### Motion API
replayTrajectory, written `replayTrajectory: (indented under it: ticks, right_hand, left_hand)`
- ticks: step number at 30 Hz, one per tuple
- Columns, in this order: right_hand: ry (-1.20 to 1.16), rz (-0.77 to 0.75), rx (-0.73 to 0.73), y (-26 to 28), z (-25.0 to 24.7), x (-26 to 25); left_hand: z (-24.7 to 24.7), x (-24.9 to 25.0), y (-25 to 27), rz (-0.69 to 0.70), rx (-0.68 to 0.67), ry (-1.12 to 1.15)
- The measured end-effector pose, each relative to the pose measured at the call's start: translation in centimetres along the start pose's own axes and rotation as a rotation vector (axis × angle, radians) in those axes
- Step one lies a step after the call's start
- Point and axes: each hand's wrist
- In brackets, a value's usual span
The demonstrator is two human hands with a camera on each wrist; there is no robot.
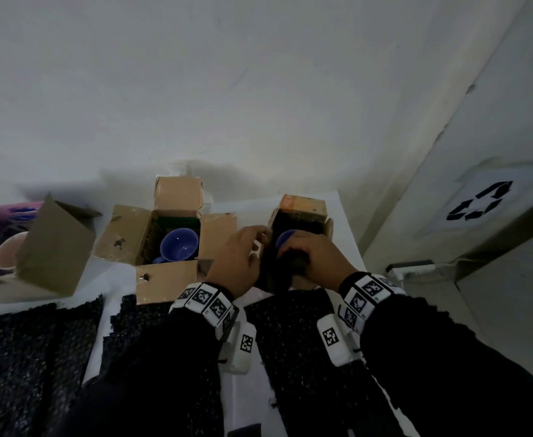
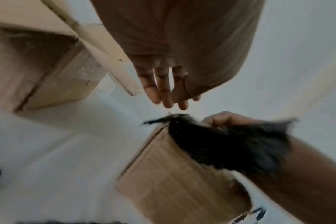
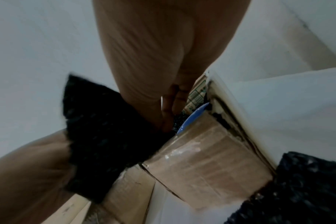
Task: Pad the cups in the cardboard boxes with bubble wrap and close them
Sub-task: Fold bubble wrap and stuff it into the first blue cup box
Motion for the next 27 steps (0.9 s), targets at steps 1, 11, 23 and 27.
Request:
replayTrajectory:
  ticks: [1,11,23,27]
  right_hand:
    - [0.042,0.029,-0.045,0.1,-0.2,-0.2]
    - [0.004,0.355,-0.292,-0.2,-1.7,-2.4]
    - [0.499,0.284,-0.298,0.6,-1.4,-1.7]
    - [0.683,0.214,-0.308,0.9,-0.7,-1.0]
  left_hand:
    - [-0.1,-0.5,-0.2,0.063,-0.049,-0.185]
    - [1.1,-3.0,-0.8,0.325,-0.124,-0.846]
    - [1.4,-3.0,-0.6,0.344,-0.076,-0.855]
    - [1.4,-3.0,-0.8,0.358,-0.099,-0.876]
Point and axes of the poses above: each hand's wrist, its own y-axis away from the middle knuckle, its own z-axis out of the palm, x = y × z, and after that the axes turned 9 degrees about -x, right-handed
